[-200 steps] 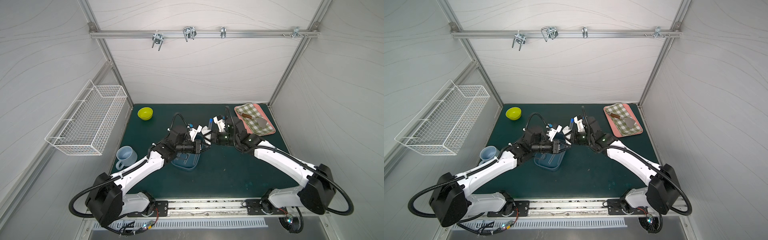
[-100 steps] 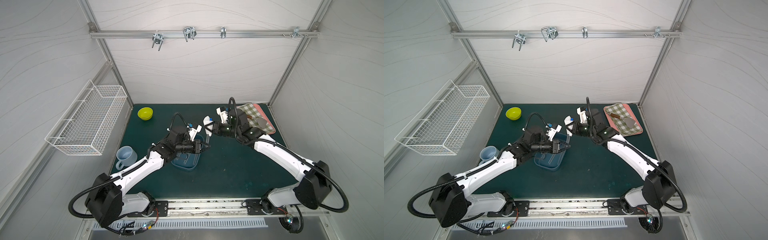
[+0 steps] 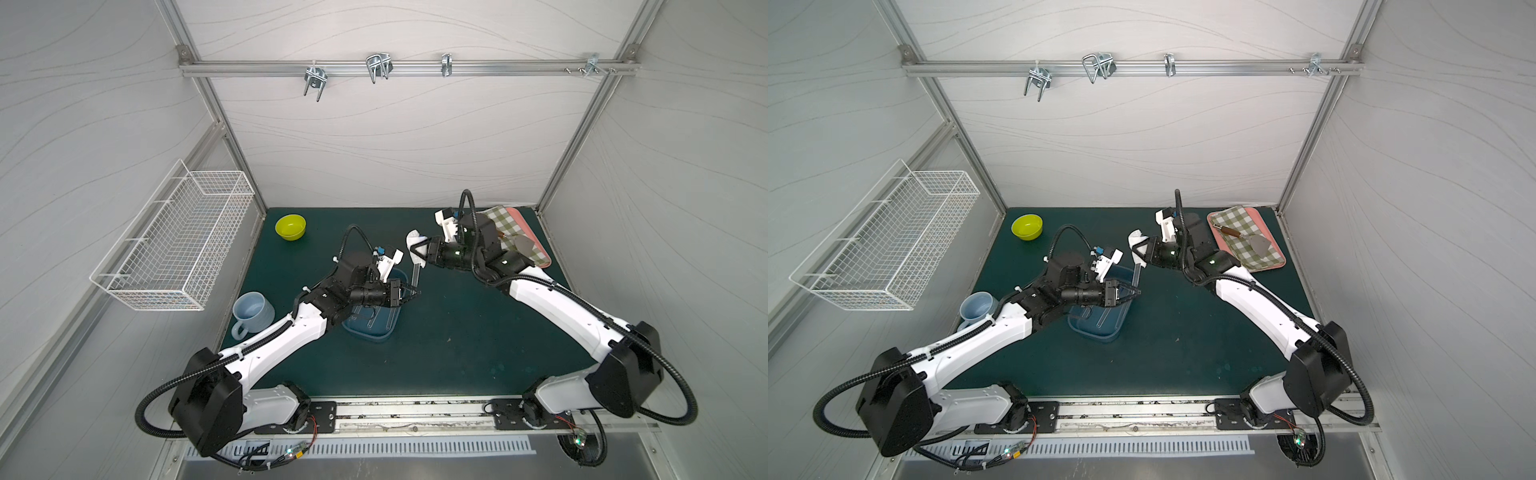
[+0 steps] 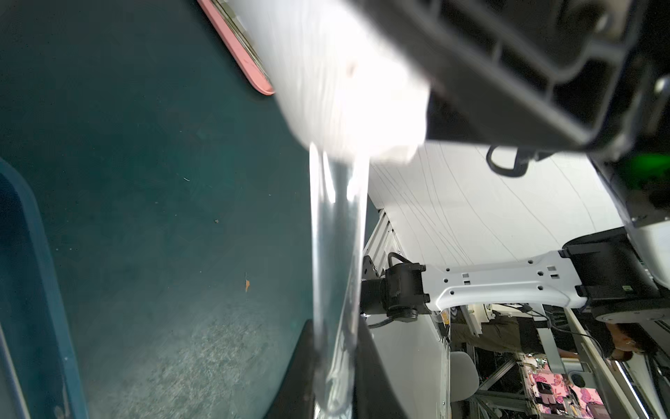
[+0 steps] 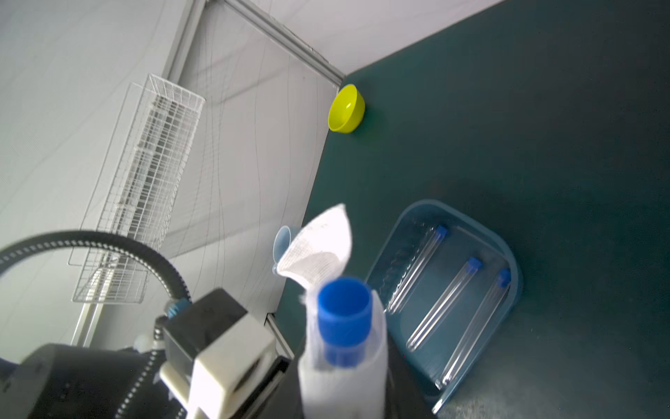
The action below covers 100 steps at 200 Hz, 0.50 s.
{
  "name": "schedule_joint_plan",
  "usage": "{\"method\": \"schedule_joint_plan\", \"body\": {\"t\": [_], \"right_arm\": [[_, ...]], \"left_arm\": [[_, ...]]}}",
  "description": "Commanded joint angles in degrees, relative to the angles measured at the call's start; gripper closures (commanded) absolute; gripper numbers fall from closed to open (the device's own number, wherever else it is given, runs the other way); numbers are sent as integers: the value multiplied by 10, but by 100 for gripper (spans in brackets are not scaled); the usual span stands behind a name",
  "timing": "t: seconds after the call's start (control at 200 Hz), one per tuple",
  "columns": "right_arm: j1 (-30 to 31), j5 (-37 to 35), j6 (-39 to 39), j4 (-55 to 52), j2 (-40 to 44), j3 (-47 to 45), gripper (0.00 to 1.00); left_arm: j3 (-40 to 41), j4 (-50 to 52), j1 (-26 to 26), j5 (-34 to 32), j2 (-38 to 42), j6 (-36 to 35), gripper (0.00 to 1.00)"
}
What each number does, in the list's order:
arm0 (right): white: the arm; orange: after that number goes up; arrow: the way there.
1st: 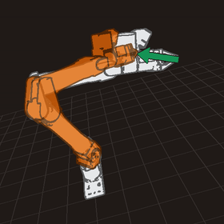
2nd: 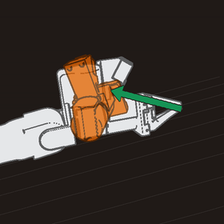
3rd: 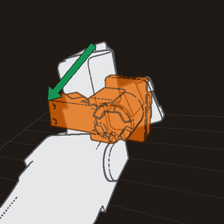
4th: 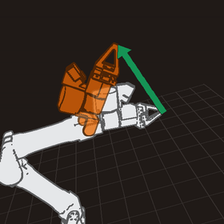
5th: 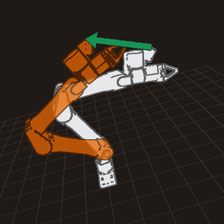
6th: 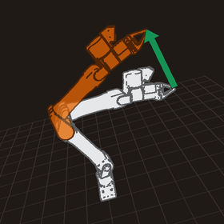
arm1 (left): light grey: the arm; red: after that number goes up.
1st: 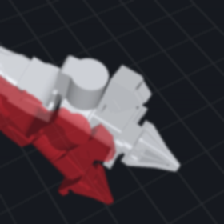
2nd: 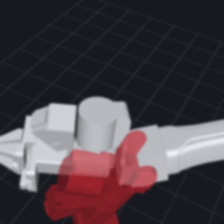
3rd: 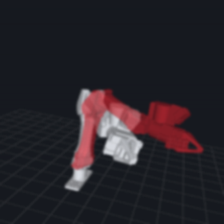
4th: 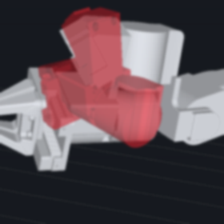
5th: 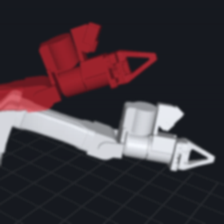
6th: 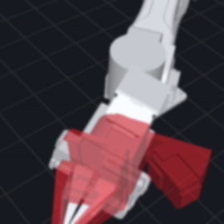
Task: Wipe the exteriors of test tubes
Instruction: Wipe the dirt from the test tube.
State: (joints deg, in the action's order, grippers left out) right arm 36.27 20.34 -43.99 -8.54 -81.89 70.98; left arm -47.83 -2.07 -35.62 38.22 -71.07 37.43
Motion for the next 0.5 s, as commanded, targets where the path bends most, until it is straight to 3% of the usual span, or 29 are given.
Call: {"method": "schedule_joint_plan", "body": {"t": [0.0, 0.32, 0.495], "right_arm": [[2, 19, 8, -9, -7, 6, 73], [69, -35, -48, 23, 71, -119, 73], [39, -21, -16, 5, 44, -76, 73]], "left_arm": [[1, -29, 3, 2, 15, 4, 90], [-4, -30, 5, 5, 6, 3, 90], [-3, -27, 4, 5, 9, 3, 90]]}}
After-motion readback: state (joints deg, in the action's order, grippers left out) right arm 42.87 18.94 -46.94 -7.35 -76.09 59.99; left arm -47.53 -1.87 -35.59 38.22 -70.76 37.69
